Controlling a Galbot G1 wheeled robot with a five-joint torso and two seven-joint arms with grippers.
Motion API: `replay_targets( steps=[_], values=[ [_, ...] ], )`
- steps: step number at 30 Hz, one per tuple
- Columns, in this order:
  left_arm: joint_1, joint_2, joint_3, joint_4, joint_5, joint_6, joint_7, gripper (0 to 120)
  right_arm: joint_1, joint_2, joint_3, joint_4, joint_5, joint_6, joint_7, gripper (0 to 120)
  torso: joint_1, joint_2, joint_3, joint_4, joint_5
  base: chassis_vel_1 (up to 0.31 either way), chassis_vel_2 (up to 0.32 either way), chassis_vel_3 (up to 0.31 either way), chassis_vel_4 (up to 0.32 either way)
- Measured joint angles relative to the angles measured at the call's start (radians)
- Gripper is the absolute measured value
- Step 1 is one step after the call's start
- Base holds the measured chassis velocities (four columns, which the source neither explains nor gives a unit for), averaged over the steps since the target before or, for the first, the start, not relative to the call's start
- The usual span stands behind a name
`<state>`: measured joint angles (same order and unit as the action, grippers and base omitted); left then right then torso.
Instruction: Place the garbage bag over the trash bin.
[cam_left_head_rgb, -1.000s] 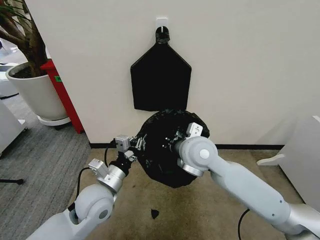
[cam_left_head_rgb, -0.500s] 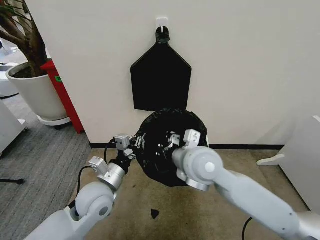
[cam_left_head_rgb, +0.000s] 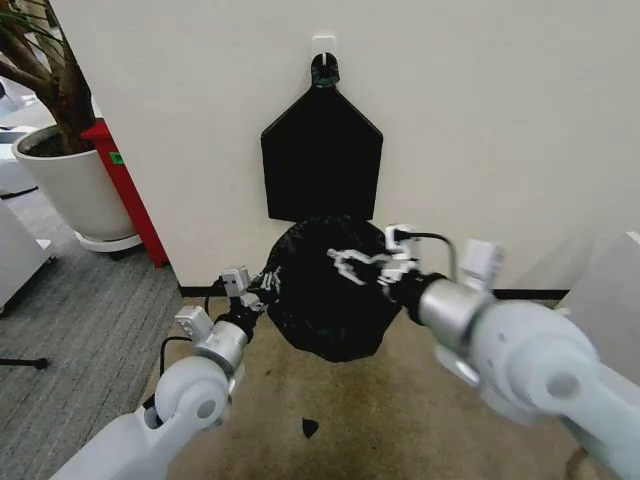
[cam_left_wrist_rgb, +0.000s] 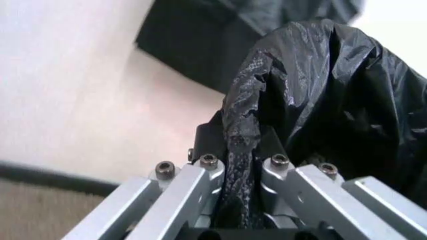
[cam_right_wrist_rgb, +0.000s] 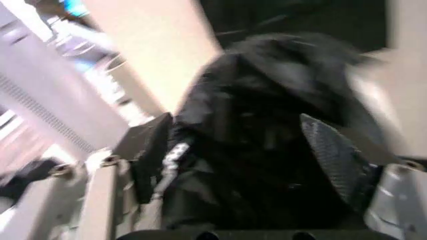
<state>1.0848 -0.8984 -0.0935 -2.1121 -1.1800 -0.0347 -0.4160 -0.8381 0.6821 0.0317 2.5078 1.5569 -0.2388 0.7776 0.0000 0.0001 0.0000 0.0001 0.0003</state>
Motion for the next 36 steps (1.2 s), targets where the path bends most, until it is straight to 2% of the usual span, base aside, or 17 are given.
replay_targets(
  steps=[2, 5, 7, 8, 10, 11, 12, 14, 15, 17, 21, 29, 36],
  values=[
    [-0.008, -0.005, -0.003, 0.003, -0.036, 0.001, -0.013, 4, -0.032, 0.002, 0.021, 0.001, -0.002, 0.012, 0.016, 77, 0.000, 0.000, 0.000, 0.0001, -0.0002, 0.000, 0.000, 0.000, 0.000],
    [-0.036, -0.015, -0.018, 0.007, -0.154, 0.007, -0.064, 4, -0.196, 0.024, 0.163, 0.000, -0.010, 0.025, 0.009, 90, 0.000, 0.000, 0.000, 0.0002, 0.0000, 0.000, 0.000, 0.000, 0.000],
    [-0.050, -0.017, -0.023, 0.007, -0.220, 0.011, -0.093, 4, -0.345, 0.058, 0.302, 0.000, -0.012, 0.020, -0.032, 95, 0.000, 0.000, 0.000, 0.0002, 0.0001, 0.000, 0.000, 0.000, 0.000],
    [-0.050, -0.017, -0.023, 0.007, -0.220, 0.011, -0.093, 4, -0.345, 0.058, 0.302, 0.000, -0.012, 0.020, -0.032, 95, 0.000, 0.000, 0.000, 0.0002, 0.0001, 0.000, 0.000, 0.000, 0.000],
    [-0.062, -0.020, -0.025, 0.007, -0.303, 0.018, -0.127, 4, -0.533, 0.128, 0.462, -0.002, -0.012, 0.007, -0.115, 99, 0.000, 0.000, 0.000, -0.0002, 0.0000, 0.000, 0.000, 0.000, 0.000],
    [-0.064, -0.021, -0.025, 0.007, -0.319, 0.019, -0.134, 4, -0.577, 0.151, 0.494, -0.002, -0.015, 0.004, -0.139, 100, 0.000, 0.000, 0.000, -0.0004, 0.0001, 0.000, 0.000, 0.000, 0.000],
    [-0.071, -0.024, -0.025, 0.006, -0.365, 0.022, -0.156, 4, -0.668, 0.208, 0.550, -0.003, -0.022, -0.003, -0.187, 100, 0.000, 0.000, 0.000, -0.0007, 0.0001, 0.000, 0.000, 0.000, 0.000],
    [-0.091, -0.034, -0.027, 0.011, -0.470, 0.023, -0.213, 4, -0.801, 0.321, 0.590, -0.004, -0.023, -0.010, -0.239, 100, 0.000, 0.000, 0.000, -0.0009, -0.0001, 0.000, 0.000, 0.000, 0.000],
    [-0.091, -0.034, -0.027, 0.011, -0.470, 0.023, -0.213, 4, -0.801, 0.321, 0.590, -0.004, -0.023, -0.010, -0.239, 100, 0.000, 0.000, 0.000, -0.0009, -0.0001, 0.000, 0.000, 0.000, 0.000],
    [-0.110, -0.045, -0.028, 0.016, -0.551, 0.025, -0.265, 4, -0.862, 0.402, 0.559, -0.005, -0.046, -0.021, -0.262, 100, 0.000, 0.000, 0.000, -0.0003, -0.0003, 0.000, 0.000, 0.000, 0.000],
    [-0.139, -0.053, -0.023, 0.019, -0.627, 0.024, -0.326, 4, -0.879, 0.477, 0.432, -0.006, -0.162, -0.015, -0.289, 100, 0.000, 0.000, 0.000, -0.0002, -0.0005, 0.000, 0.000, 0.000, 0.000],
    [-0.145, -0.039, -0.012, 0.012, -0.646, 0.027, -0.341, 4, -0.802, 0.510, 0.281, -0.007, -0.246, 0.022, -0.254, 100, 0.000, 0.000, 0.000, 0.0001, -0.0005, 0.000, 0.000, 0.000, 0.000],
    [-0.139, -0.026, -0.012, -0.015, -0.643, 0.029, -0.340, 4, -0.794, 0.525, 0.260, -0.007, -0.316, 0.032, -0.217, 100, 0.000, 0.000, 0.000, 0.0000, -0.0004, 0.000, 0.000, 0.000, 0.000]
  ],
)
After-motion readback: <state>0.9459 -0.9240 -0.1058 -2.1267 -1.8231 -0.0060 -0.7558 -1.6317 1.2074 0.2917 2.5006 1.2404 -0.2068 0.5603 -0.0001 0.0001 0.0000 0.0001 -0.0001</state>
